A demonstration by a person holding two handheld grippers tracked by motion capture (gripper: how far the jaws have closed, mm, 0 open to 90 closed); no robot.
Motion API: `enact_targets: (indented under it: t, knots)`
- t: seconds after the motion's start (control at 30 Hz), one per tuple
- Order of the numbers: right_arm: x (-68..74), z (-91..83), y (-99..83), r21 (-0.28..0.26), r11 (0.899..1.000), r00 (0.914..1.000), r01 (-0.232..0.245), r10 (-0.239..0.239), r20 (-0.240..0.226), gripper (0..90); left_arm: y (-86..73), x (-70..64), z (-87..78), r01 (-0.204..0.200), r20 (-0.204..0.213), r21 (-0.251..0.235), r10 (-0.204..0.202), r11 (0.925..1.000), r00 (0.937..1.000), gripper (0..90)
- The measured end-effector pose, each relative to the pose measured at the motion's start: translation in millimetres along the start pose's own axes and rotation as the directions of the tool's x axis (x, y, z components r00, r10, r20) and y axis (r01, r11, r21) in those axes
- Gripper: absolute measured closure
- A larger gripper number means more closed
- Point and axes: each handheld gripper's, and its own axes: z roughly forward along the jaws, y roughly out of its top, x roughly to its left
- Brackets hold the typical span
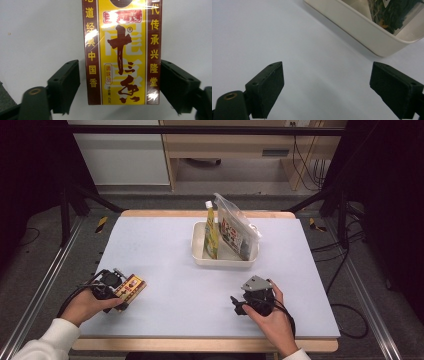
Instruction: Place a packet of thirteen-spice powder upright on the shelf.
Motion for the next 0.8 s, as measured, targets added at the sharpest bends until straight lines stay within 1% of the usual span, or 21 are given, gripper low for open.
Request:
enact_targets:
  t: [0.07, 0.1, 0.13, 0.23, 0.27, 0.3, 0.33, 0.37, 0.4, 0.47, 0.53, 0.57, 0.6, 0.63, 0.67, 0.7, 0.73, 0.77, 0.8]
  knots:
    - [0.0, 0.2, 0.0, 0.0, 1.0, 1.0, 0.001, -0.001, 0.0, 12.5, 0.2, -0.8, -0.4, -0.004, 0.016, -0.002, 0.004, 1.0, 0.9999, 28.7]
    - [0.0, 0.2, 0.0, 0.0, 1.0, 1.0, 0.001, -0.001, 0.0, 12.5, 0.8, -0.5, -0.9, -0.017, 0.005, -0.001, 0.017, 0.9999, 0.9998, 30.3]
    - [-0.1, 0.2, 0.0, 0.0, 1.0, 1.0, 0.001, -0.001, 0.0, 12.5, 0.8, -1.7, -1.2, -0.008, 0.008, 0.0, 0.008, 1.0, 0.9999, 30.7]
    - [0.1, -0.3, 0.3, -0.003, 1.0, 1.0, -0.003, 0.003, 0.003, 12.5, 1.6, -3.1, -3.9, -0.016, -0.012, -0.003, 0.016, 0.9999, 0.9998, 31.7]
    - [0.0, -0.4, 0.4, -0.007, 1.0, 1.0, -0.003, 0.003, 0.004, 12.5, 1.8, -3.7, -5.2, -0.025, -0.019, -0.005, 0.025, 0.9997, 0.9995, 31.8]
    - [0.1, -0.6, 0.5, -0.01, 1.0, 1.0, -0.004, 0.004, 0.004, 12.5, 2.2, -4.8, -7.4, -0.027, -0.019, -0.018, 0.027, 0.9995, 0.9995, 31.8]
    - [0.1, -0.9, 0.6, -0.011, 1.0, 1.0, -0.004, 0.004, 0.004, 12.5, 2.8, -5.4, -9.7, -0.037, -0.02, -0.023, 0.037, 0.999, 0.9991, 31.8]
    - [0.2, -1.0, 0.6, -0.011, 1.0, 1.0, -0.006, 0.006, 0.003, 12.5, 3.9, -6.9, -13.1, -0.052, -0.027, -0.039, 0.051, 0.9979, 0.9983, 31.9]
    - [0.2, -1.1, 0.6, -0.013, 1.0, 1.0, -0.007, 0.007, 0.003, 12.5, 5.3, -8.6, -16.8, -0.068, -0.033, -0.058, 0.066, 0.996, 0.9972, 31.9]
    - [0.1, -0.8, 1.0, -0.016, 1.0, 0.9998, -0.018, 0.018, -0.009, 12.5, 9.5, -14.1, -25.5, -0.102, -0.048, -0.106, 0.097, 0.9892, 0.9941, 31.9]
    - [0.1, -2.0, 2.0, -0.024, 0.999, 0.9991, -0.034, 0.034, -0.026, 12.4, 14.8, -21.6, -33.3, -0.14, -0.055, -0.162, 0.133, 0.9768, 0.9897, 31.8]
    - [0.1, -2.8, 3.2, -0.034, 0.998, 0.9983, -0.046, 0.045, -0.036, 12.4, 17.9, -26.0, -36.5, -0.162, -0.061, -0.188, 0.153, 0.9688, 0.9863, 31.8]
    - [0.3, -3.9, 5.3, -0.045, 0.997, 0.9967, -0.065, 0.063, -0.051, 12.3, 21.1, -30.7, -39.2, -0.184, -0.067, -0.215, 0.173, 0.9591, 0.9825, 31.8]
    - [0.3, -4.7, 8.4, -0.058, 0.995, 0.9943, -0.087, 0.083, -0.067, 12.2, 25.4, -37.2, -41.6, -0.206, -0.073, -0.246, 0.194, 0.9471, 0.9784, 31.8]
    - [1.0, -4.8, 13.5, -0.068, 0.992, 0.9918, -0.102, 0.096, -0.084, 12.6, 28.1, -41.2, -43.1, -0.223, -0.075, -0.26, 0.211, 0.9393, 0.9747, 31.8]
    - [1.2, -5.1, 17.3, -0.068, 0.991, 0.9893, -0.113, 0.106, -0.1, 13.1, 31.5, -47.6, -44.5, -0.238, -0.077, -0.284, 0.225, 0.9288, 0.9713, 31.8]
    - [1.7, -5.4, 22.9, -0.075, 0.988, 0.9844, -0.133, 0.122, -0.127, 14.2, 35.2, -54.1, -45.9, -0.258, -0.085, -0.303, 0.244, 0.9172, 0.966, 31.8]
    - [2.7, -5.8, 28.8, -0.083, 0.986, 0.9798, -0.147, 0.134, -0.149, 15.2, 39.7, -62.3, -47.3, -0.285, -0.092, -0.327, 0.27, 0.9009, 0.9585, 31.8]
    - [3.9, -5.9, 36.4, -0.086, 0.984, 0.9756, -0.156, 0.14, -0.169, 16.2, 42.3, -67.4, -48.0, -0.3, -0.097, -0.34, 0.284, 0.8912, 0.9538, 31.8]
